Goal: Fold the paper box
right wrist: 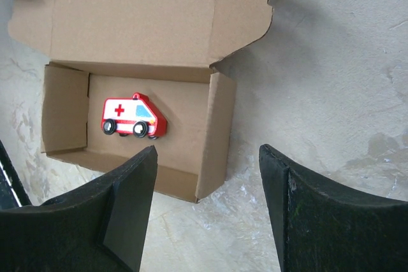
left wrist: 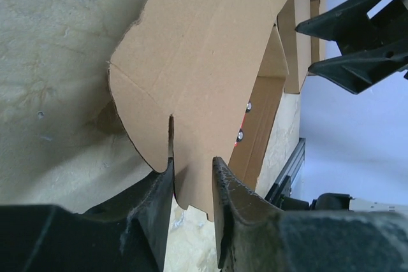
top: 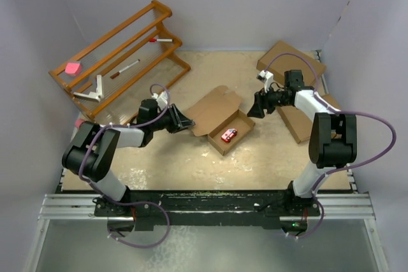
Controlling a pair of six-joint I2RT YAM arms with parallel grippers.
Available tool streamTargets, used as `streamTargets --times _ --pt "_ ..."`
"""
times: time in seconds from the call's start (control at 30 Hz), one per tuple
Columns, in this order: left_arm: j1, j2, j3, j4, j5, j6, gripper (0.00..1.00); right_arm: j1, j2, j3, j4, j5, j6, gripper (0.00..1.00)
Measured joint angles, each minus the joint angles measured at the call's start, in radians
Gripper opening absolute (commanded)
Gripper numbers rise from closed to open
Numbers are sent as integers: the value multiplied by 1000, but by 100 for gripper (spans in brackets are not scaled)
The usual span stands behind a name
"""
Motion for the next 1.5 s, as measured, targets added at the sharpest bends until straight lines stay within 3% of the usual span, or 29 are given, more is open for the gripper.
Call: streamTargets --times 0.33,0.47,0.8,0.97,1.23,1.5 --pt "0 54 44 20 65 23 5 0 0 2 -12 -6 -8 69" --pt "0 61 94 9 99 92 4 -2 -11 2 -30 -24 -16 71" --pt "0 63 372 -367 113 547 4 -72 -210 8 11 -77 -18 82" --pt "-1 60 457 -509 111 723 4 -76 -158 104 -34 -87 -63 81" --pt "-31 59 528 -635 82 870 4 -66 5 178 -124 -85 -132 72" --pt "-49 59 547 -665 67 913 4 -23 108 270 -210 -87 -192 52"
